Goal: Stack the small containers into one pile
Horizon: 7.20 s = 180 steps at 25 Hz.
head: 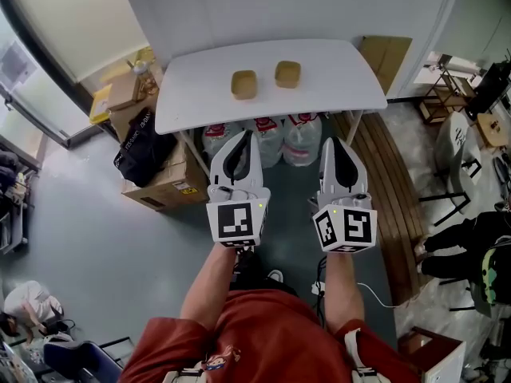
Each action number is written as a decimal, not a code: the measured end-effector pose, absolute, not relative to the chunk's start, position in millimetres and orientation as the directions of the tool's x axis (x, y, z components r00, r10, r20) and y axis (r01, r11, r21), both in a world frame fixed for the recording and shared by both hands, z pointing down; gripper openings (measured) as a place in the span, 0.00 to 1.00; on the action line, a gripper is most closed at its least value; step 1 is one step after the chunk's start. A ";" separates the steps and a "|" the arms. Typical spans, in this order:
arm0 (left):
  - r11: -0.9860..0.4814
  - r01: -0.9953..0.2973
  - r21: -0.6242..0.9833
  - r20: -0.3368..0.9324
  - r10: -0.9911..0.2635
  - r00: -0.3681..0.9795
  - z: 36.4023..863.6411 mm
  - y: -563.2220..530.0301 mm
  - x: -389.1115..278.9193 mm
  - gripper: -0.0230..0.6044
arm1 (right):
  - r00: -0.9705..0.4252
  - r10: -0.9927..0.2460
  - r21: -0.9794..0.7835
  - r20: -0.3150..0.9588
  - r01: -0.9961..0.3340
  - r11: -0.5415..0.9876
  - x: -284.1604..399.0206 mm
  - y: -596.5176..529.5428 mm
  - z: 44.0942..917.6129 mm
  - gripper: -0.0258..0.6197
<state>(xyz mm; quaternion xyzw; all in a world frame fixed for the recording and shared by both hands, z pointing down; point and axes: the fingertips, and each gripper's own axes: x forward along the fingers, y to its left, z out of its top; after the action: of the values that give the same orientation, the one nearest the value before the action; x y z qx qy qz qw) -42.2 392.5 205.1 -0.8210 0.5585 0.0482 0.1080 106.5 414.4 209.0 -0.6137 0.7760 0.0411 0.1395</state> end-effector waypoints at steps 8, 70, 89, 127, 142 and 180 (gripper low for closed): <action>-0.362 -0.925 -0.114 -0.204 -0.903 0.379 209.8 361.7 -45.3 0.04 | -0.222 -0.944 -0.093 -0.245 -0.964 0.251 98.0 383.9 216.0 0.04; -0.357 -0.931 -0.078 -0.200 -0.909 0.366 218.1 -144.9 -63.5 0.04 | -0.261 -0.950 -0.025 -0.173 -0.963 0.270 66.7 -129.0 232.0 0.04; -0.224 -0.973 -0.060 -0.171 -0.958 0.231 229.0 -250.9 -63.1 0.04 | -0.389 -0.906 -0.055 -0.169 -0.914 0.403 68.1 -259.1 243.3 0.04; 0.100 -0.989 0.106 0.296 -0.953 -0.064 424.4 -208.0 -138.9 0.05 | -0.681 -0.689 0.068 0.247 -0.697 0.714 -65.7 -292.7 396.8 0.06; 0.309 -0.916 0.256 0.557 -0.821 -0.122 523.7 -149.6 -141.7 0.29 | -0.697 -0.419 0.110 0.581 -0.443 0.890 -103.6 -283.7 516.8 0.15; 0.588 -0.649 0.482 0.745 -0.665 -0.049 607.0 -115.2 -139.1 0.17 | -0.556 -0.271 0.158 0.786 -0.244 0.957 -110.2 -265.8 591.2 0.10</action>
<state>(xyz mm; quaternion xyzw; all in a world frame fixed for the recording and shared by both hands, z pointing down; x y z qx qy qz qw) -139.1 -115.2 607.0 -0.4537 0.7241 0.0076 -0.5194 -110.2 -265.8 591.2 -0.1459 0.8819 0.0153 -0.4480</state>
